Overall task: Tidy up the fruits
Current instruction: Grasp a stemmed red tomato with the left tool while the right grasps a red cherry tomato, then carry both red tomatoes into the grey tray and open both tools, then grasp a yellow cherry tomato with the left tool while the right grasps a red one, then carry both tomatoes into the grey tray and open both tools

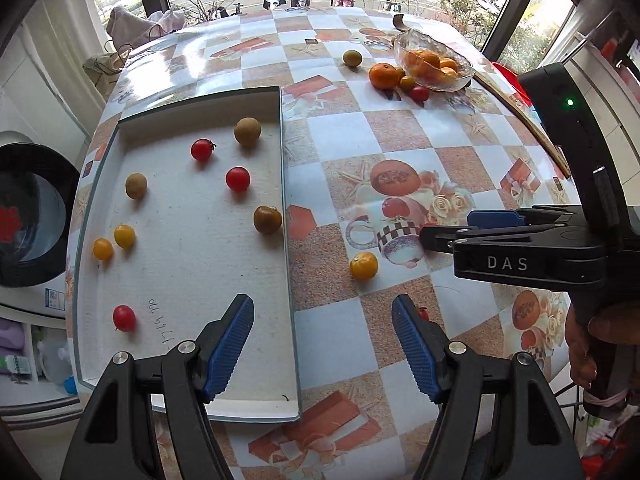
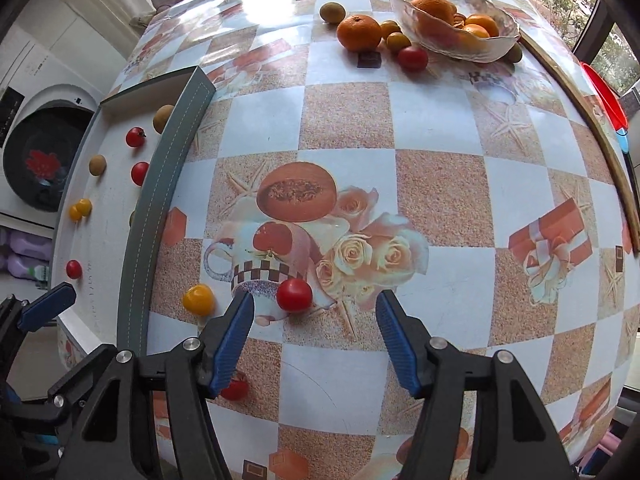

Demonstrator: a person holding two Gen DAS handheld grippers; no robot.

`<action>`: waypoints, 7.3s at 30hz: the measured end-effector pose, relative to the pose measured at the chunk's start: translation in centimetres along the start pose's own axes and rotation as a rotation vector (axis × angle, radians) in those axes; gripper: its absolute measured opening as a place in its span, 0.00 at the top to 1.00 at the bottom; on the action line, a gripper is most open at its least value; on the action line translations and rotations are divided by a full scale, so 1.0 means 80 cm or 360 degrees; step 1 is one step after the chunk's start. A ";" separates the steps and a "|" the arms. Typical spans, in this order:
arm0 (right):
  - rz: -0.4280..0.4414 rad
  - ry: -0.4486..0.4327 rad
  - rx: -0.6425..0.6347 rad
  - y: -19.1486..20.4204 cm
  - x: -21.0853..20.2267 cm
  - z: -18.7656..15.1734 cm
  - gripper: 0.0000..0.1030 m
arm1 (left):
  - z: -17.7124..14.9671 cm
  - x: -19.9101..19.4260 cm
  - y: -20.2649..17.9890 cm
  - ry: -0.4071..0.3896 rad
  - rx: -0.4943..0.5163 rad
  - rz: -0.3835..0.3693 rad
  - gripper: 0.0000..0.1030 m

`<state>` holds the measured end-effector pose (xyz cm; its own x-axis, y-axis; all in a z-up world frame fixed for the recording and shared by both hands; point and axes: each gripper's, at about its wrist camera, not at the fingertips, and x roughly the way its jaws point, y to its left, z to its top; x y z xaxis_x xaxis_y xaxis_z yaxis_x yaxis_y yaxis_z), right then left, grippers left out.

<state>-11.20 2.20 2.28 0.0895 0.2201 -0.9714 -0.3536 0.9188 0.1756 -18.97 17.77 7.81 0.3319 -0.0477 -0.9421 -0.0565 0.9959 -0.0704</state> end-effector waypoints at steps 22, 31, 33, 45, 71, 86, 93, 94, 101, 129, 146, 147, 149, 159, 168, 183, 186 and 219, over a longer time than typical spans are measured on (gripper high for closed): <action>0.0225 0.0163 -0.0711 0.029 0.026 0.015 0.67 | -0.037 0.069 -0.079 0.0037 -0.0322 0.0216 0.29; 0.0209 0.0187 -0.0705 0.024 0.027 0.018 0.79 | -0.030 0.077 -0.085 0.0040 -0.0268 0.0198 0.43; 0.0222 0.0194 -0.0675 0.019 0.027 0.020 0.79 | -0.027 0.076 -0.089 0.0037 -0.0247 0.0182 0.53; 0.0287 0.0184 -0.0464 -0.024 0.005 0.022 0.80 | -0.012 0.060 -0.065 0.0033 -0.0404 -0.0043 0.81; 0.0318 0.0084 -0.0392 0.000 -0.026 0.039 0.79 | 0.008 -0.019 0.008 -0.0156 -0.0536 -0.0013 0.81; 0.0361 0.0043 -0.0313 0.136 0.001 0.091 0.80 | 0.020 -0.002 0.158 -0.0148 -0.0517 0.0139 0.81; 0.0326 0.0071 -0.0352 0.195 0.037 0.119 0.80 | 0.027 0.035 0.197 -0.0068 -0.0522 0.0165 0.81; 0.0319 0.0076 -0.0355 0.200 0.041 0.122 0.80 | 0.027 0.038 0.199 -0.0058 -0.0512 0.0174 0.81; 0.0275 0.0108 -0.0359 0.218 0.060 0.136 0.80 | 0.024 0.049 0.208 -0.0020 -0.0498 0.0165 0.81; 0.0284 0.0076 -0.0304 0.218 0.064 0.139 0.36 | 0.025 0.055 0.192 -0.0012 -0.0339 0.0282 0.26; 0.0104 -0.0052 0.0122 0.037 -0.026 0.065 0.24 | 0.036 0.016 0.100 -0.0059 -0.0188 0.0162 0.26; 0.0084 -0.0038 0.0154 0.023 -0.026 0.057 0.24 | 0.036 0.013 0.090 -0.0065 -0.0174 0.0146 0.26; 0.0055 -0.0012 0.0208 0.000 -0.024 0.045 0.24 | 0.037 0.009 0.068 -0.0076 -0.0148 0.0113 0.26; -0.0016 -0.0075 0.0292 -0.062 -0.024 0.047 0.24 | 0.039 0.033 -0.037 -0.0060 0.0038 0.0032 0.26; -0.0080 -0.0198 0.0237 -0.081 -0.009 0.098 0.39 | 0.030 0.082 -0.054 0.0025 -0.0073 0.0160 0.26; -0.0178 -0.0385 0.0075 -0.067 0.025 0.174 0.57 | 0.016 0.099 -0.047 0.0022 -0.0290 0.0193 0.27; -0.0183 -0.0401 0.0067 -0.064 0.029 0.182 0.72 | 0.015 0.095 -0.049 0.0005 -0.0279 0.0180 0.42; 0.0080 -0.0169 0.0039 -0.011 -0.038 0.052 0.77 | 0.024 0.011 0.002 -0.0106 -0.0372 -0.0129 0.78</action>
<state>-7.29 2.11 5.77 0.1707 0.2983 -0.9391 -0.3371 0.9132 0.2288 -16.90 18.02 7.60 0.4050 -0.1137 -0.9072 -0.2406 0.9440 -0.2257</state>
